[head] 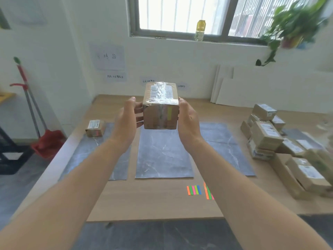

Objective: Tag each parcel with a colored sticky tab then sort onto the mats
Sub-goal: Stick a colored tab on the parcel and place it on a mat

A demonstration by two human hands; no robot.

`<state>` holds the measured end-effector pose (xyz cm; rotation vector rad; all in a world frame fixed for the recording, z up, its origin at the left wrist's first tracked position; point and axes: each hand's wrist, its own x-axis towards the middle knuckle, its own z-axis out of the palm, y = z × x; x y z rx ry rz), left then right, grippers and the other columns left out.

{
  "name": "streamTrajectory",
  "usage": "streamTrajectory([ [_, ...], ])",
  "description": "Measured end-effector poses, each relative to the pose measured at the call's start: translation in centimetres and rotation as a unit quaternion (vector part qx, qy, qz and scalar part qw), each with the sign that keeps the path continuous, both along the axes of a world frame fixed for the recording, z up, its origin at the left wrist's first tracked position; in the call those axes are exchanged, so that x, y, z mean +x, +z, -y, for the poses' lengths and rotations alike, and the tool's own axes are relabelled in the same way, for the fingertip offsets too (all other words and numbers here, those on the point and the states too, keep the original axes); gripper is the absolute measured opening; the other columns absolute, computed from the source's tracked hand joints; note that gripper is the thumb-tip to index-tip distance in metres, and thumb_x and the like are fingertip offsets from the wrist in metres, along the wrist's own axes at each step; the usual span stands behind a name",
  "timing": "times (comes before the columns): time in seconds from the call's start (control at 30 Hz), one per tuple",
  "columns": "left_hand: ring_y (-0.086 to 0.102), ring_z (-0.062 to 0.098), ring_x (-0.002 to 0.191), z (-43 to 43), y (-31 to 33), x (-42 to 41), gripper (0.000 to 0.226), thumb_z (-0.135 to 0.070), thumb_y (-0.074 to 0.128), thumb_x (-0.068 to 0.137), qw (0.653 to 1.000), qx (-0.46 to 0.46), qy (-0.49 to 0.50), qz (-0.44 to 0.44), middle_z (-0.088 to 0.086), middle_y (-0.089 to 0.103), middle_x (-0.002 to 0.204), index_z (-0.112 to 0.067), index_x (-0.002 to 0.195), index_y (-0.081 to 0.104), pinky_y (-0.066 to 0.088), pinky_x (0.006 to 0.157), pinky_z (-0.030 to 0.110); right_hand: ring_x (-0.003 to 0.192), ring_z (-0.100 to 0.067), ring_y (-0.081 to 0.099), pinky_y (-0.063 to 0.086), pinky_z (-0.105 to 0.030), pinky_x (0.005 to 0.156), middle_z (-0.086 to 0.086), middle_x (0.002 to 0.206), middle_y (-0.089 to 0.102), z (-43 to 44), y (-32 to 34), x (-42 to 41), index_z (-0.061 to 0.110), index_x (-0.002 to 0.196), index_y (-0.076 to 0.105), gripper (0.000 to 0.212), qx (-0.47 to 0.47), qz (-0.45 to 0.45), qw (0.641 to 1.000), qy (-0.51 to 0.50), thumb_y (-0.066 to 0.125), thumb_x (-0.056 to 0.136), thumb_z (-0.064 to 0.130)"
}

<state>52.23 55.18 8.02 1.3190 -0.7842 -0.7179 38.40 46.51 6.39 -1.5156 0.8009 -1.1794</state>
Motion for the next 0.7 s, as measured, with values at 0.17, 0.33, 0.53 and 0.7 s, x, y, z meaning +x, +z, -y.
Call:
streamTrajectory([
  [0.17, 0.070, 0.017, 0.088, 1.4, 0.6, 1.1, 0.056, -0.041, 0.026, 0.105, 1.000, 0.004, 0.000, 0.005, 0.005, 0.075, 0.104, -0.005, 0.115, 0.068, 0.055, 0.089, 0.035, 0.085, -0.011, 0.058, 0.045, -0.032, 0.080, 0.016, 0.083, 0.064, 1.4, 0.2, 1.2, 0.033, 0.084, 0.066, 0.036, 0.017, -0.005, 1.000, -0.002, 0.037, 0.102, 0.043],
  [0.33, 0.069, 0.019, 0.084, 4.6, 0.0, 2.4, 0.051, -0.040, 0.028, 0.105, 1.000, 0.020, 0.010, 0.004, -0.002, 0.075, 0.090, -0.010, 0.109, 0.069, 0.055, 0.083, 0.033, 0.085, -0.005, 0.064, 0.051, -0.022, 0.072, 0.005, 0.098, 0.073, 4.5, -0.7, 2.5, 0.024, 0.105, 0.073, 0.041, 0.031, -0.006, 1.000, -0.002, 0.034, 0.104, 0.036],
  [0.53, 0.068, 0.018, 0.087, 10.5, -2.5, 4.7, 0.043, -0.039, 0.027, 0.106, 0.999, 0.049, 0.016, 0.003, -0.009, 0.073, 0.084, -0.025, 0.102, 0.068, 0.053, 0.086, 0.032, 0.081, -0.002, 0.067, 0.053, -0.019, 0.067, 0.000, 0.101, 0.075, 10.8, -3.8, 5.6, 0.022, 0.110, 0.073, 0.042, 0.075, -0.025, 0.997, 0.007, 0.033, 0.107, 0.033],
  [0.7, 0.066, 0.017, 0.094, 17.1, -5.8, 7.8, 0.043, -0.040, 0.026, 0.107, 0.995, 0.093, 0.025, 0.011, -0.013, 0.074, 0.087, -0.029, 0.098, 0.067, 0.050, 0.092, 0.035, 0.078, -0.006, 0.064, 0.054, -0.025, 0.067, -0.008, 0.097, 0.072, 18.2, -7.5, 9.3, 0.011, 0.107, 0.070, 0.045, 0.095, -0.044, 0.994, 0.027, 0.032, 0.107, 0.035],
])
